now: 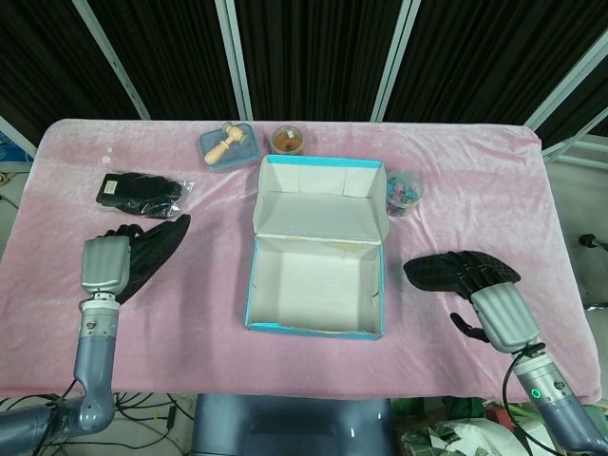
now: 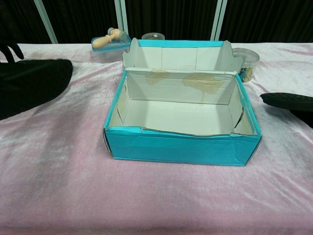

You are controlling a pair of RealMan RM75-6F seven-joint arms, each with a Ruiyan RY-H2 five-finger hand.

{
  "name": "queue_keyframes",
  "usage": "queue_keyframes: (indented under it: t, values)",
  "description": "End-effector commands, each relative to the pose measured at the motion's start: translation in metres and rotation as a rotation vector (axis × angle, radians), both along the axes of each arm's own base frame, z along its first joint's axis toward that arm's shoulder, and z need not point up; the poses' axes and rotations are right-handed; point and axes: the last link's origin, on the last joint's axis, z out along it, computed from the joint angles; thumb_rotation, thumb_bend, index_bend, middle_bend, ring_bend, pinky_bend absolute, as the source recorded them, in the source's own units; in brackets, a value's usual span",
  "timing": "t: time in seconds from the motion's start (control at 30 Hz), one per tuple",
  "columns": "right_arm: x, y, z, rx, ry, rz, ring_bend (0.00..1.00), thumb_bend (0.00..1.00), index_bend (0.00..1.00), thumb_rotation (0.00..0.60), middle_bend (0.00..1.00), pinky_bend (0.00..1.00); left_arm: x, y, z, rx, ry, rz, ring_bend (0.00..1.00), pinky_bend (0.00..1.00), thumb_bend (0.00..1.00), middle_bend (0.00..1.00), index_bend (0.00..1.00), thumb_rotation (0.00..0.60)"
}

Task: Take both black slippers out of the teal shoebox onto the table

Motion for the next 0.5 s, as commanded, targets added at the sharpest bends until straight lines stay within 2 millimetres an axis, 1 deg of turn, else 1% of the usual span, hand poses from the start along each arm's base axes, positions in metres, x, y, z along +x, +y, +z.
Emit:
queue_keyframes:
  t: [0.03,0.07,0.1,0.2,0.23,0.27,0.33,0.4,0.5]
  values:
    - [-0.002,0.0,0.001,-0.002,-0.001,-0.008,0.04,0.22,0.0,0.6,0.06,0.22,0.003,0.002,-0.008,-0.064,-0.039,0.037,0.01,0.11,0.0,0.12,0.06,0.6]
    - [-0.004,-0.001,0.002,-0.006,-0.002,-0.012,0.04,0.22,0.0,0.6,0.06,0.22,0.005,0.001,-0.006,-0.067,-0.051,0.034,0.0,0.06,0.0,0.09,0.04,0.6]
    - [-0.005,-0.001,0.002,-0.01,-0.003,-0.016,0.04,0.22,0.0,0.6,0.06,0.22,0.007,-0.001,-0.003,-0.067,-0.066,0.025,0.0,0.03,0.0,0.07,0.03,0.6]
    - [-0.009,-0.002,0.005,-0.031,0.005,-0.025,0.04,0.22,0.0,0.6,0.06,0.22,0.012,-0.015,0.007,-0.062,-0.114,-0.024,0.0,0.0,0.0,0.08,0.02,0.6]
    - [-0.011,-0.003,0.006,-0.046,0.016,-0.03,0.04,0.22,0.0,0.6,0.06,0.22,0.013,-0.024,0.014,-0.051,-0.142,-0.054,0.0,0.0,0.0,0.08,0.02,0.6]
    - [-0.019,-0.004,0.013,-0.09,0.045,-0.053,0.04,0.22,0.0,0.6,0.06,0.22,0.011,-0.045,0.032,0.016,-0.168,-0.099,0.0,0.0,0.0,0.1,0.03,0.6]
    - [-0.022,-0.002,0.017,-0.12,0.049,-0.079,0.04,0.23,0.0,0.6,0.06,0.22,0.003,-0.073,0.048,0.05,-0.177,-0.154,0.0,0.0,0.0,0.12,0.05,0.6]
    - [-0.024,0.0,0.019,-0.134,0.047,-0.092,0.04,0.23,0.0,0.6,0.06,0.22,-0.002,-0.088,0.058,0.06,-0.181,-0.175,0.0,0.0,0.0,0.13,0.08,0.6]
    - [-0.031,0.005,0.024,-0.17,0.052,-0.124,0.04,0.23,0.0,0.6,0.06,0.22,-0.019,-0.123,0.077,0.058,-0.211,-0.178,0.0,0.0,0.0,0.13,0.08,0.6]
